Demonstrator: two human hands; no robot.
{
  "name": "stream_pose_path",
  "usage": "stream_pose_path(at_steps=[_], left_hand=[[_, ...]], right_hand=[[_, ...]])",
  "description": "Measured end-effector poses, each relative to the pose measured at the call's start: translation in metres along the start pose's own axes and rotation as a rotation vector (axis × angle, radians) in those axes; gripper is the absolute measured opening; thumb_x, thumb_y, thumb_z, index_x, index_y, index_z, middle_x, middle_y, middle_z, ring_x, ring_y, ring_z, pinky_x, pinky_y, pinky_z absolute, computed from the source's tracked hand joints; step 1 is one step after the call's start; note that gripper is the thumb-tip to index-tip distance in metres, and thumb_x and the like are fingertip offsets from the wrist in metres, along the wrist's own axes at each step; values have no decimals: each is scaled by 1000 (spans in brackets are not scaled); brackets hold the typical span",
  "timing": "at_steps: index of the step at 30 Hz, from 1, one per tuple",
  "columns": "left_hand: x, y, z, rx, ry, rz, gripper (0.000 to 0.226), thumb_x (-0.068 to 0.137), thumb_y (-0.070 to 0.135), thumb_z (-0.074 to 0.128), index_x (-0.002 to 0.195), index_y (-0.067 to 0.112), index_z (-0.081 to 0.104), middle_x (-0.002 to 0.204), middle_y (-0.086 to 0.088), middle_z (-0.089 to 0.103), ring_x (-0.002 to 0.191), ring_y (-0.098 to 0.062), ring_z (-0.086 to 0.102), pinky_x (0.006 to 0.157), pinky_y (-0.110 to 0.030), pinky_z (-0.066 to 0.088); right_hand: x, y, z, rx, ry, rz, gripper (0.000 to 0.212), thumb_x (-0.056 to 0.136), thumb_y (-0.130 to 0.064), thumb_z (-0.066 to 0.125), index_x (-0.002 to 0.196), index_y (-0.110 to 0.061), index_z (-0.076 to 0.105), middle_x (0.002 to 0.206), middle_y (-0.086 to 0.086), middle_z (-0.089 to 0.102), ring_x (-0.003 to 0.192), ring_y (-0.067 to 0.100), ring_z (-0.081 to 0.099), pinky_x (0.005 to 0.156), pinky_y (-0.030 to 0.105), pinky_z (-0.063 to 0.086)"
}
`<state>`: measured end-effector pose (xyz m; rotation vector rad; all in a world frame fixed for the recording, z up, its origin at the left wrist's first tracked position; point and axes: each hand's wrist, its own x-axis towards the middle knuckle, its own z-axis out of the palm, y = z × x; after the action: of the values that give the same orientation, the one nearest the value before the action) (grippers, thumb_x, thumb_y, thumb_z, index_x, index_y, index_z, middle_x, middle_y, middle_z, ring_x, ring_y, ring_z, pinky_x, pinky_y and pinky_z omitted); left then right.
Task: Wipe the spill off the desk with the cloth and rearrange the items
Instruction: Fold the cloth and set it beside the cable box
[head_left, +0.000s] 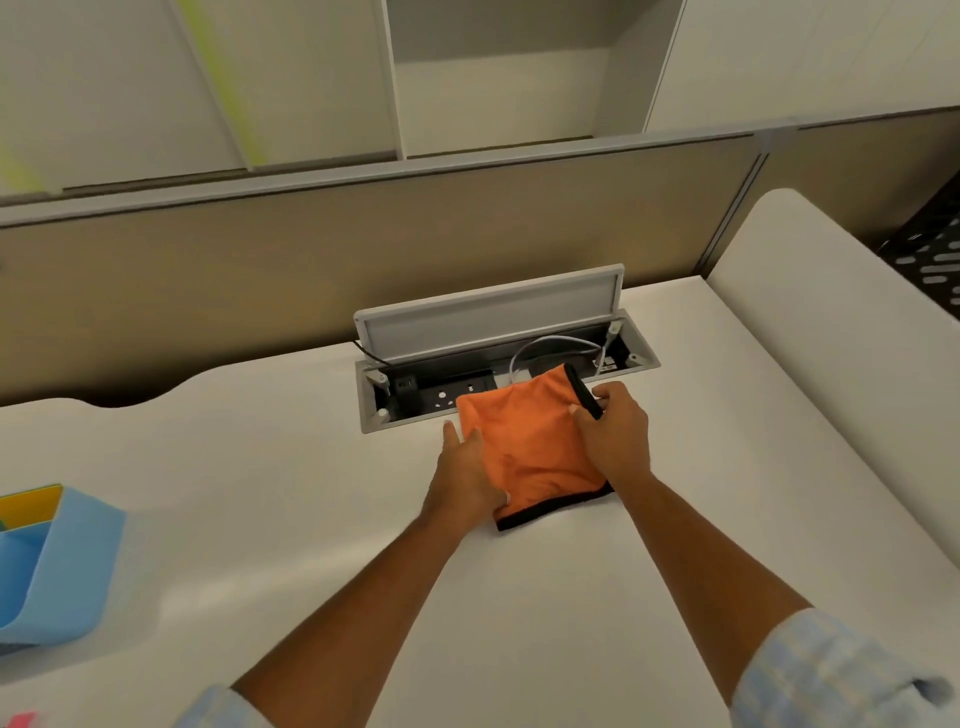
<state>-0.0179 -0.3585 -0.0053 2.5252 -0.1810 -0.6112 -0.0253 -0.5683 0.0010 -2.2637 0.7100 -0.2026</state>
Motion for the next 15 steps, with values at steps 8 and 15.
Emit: stream_pose_path(at_steps=[8,15], left_hand=[[-2,-14,17,417,35,312,89,95,66,50,162,22,12,173,-7,1,159,-34,3,126,-58,10],[-3,-19,39,493,-42,291,86,101,65,32,163,17,-2,173,-7,-9,159,-31,-9,126,-58,1]], right_hand=[[-42,13,26,-502,-245,-490,82,94,-80,22,150,-23,36,160,11,40,142,34,46,113,53,39],[-50,34,31,-639,-345,-447,78,98,-76,15,157,-27,26,171,8,23,157,32,23,126,51,21]])
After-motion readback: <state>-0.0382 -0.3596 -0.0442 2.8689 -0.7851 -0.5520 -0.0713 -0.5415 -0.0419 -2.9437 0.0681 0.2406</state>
